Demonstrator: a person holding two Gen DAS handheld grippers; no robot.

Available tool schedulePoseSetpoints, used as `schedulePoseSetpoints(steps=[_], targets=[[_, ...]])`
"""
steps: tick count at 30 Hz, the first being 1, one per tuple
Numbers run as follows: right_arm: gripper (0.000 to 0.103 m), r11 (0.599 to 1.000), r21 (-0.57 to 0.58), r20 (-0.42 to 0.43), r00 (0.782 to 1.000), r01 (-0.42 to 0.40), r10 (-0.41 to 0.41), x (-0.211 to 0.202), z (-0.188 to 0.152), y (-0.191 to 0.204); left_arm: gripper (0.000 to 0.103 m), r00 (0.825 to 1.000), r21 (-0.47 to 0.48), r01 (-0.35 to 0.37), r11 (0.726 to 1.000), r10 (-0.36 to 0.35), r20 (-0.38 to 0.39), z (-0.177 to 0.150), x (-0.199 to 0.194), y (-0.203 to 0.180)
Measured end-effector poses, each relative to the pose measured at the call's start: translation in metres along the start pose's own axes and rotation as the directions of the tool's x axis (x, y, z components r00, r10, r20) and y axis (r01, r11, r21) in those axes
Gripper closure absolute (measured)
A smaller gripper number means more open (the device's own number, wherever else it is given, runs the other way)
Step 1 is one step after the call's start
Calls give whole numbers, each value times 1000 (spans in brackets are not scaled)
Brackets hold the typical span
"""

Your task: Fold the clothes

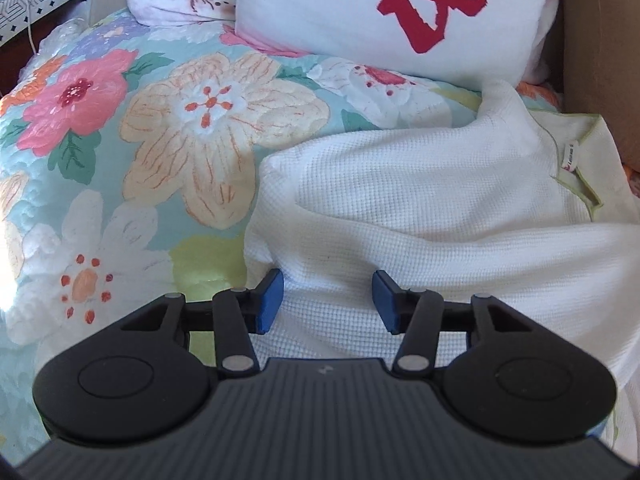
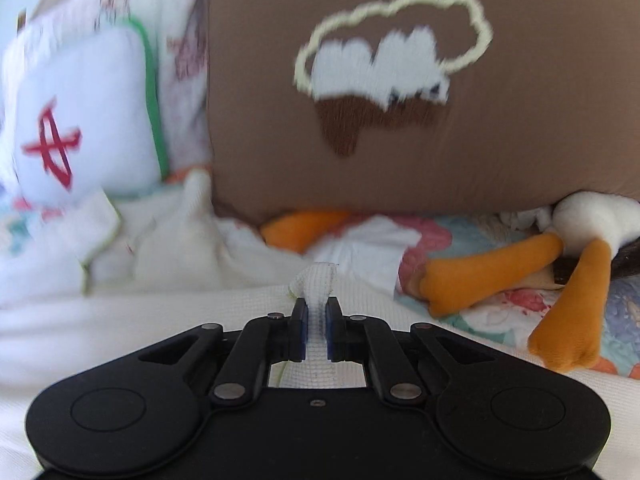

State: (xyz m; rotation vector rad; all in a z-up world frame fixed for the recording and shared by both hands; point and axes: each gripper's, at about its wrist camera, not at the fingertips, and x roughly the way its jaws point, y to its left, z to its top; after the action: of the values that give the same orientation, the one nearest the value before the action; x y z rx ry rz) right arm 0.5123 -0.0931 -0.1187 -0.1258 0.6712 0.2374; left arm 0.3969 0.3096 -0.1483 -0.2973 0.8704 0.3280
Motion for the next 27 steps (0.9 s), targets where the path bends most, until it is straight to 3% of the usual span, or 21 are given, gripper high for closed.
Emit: schedulePoseSetpoints(steps=[2, 5, 8, 11, 12, 15, 17, 21, 24, 27], targets=[[85, 1000, -12, -50, 999, 19, -19, 13, -9, 1, 60, 999, -18, -30, 999, 30, 22, 0, 0, 4], [67, 999, 0, -62, 997, 53, -53, 8, -12, -3, 64, 999, -25, -32, 999, 32, 12, 2, -3, 7], [60, 993, 98, -67, 996, 71, -65, -30, -13, -9, 47, 997, 107, -70, 992, 74, -38, 3, -22, -16], [52, 981, 194, -57, 998, 6, 5, -75, -22, -17, 36, 995, 264, -96, 960, 99, 3, -9, -53, -51], [52, 976, 217, -68, 997, -16, 32, -89, -25, -21, 32, 998, 285, -67, 956, 69, 4, -14, -64, -60], [52, 947, 314, -103, 989, -70, 107, -137, -33, -37, 32, 1000, 347, 19, 938, -21, 3, -30, -96, -88], [52, 910, 400, -79, 985, -108, 151, -178, -38, -51, 31, 997, 367, 75, 927, -76, -11, -44, -116, -104], [52, 876, 455, -55, 977, -159, 206, -243, -44, -78, 31, 987, 409, 154, 899, -156, -30, -75, -155, -133], [46, 859, 483, -77, 969, -171, 237, -272, -51, -102, 31, 973, 412, 221, 884, -227, -36, -91, -184, -156], [44, 808, 576, -108, 968, -123, 225, -288, -64, -127, 31, 953, 411, 289, 864, -301, -37, -106, -206, -188]])
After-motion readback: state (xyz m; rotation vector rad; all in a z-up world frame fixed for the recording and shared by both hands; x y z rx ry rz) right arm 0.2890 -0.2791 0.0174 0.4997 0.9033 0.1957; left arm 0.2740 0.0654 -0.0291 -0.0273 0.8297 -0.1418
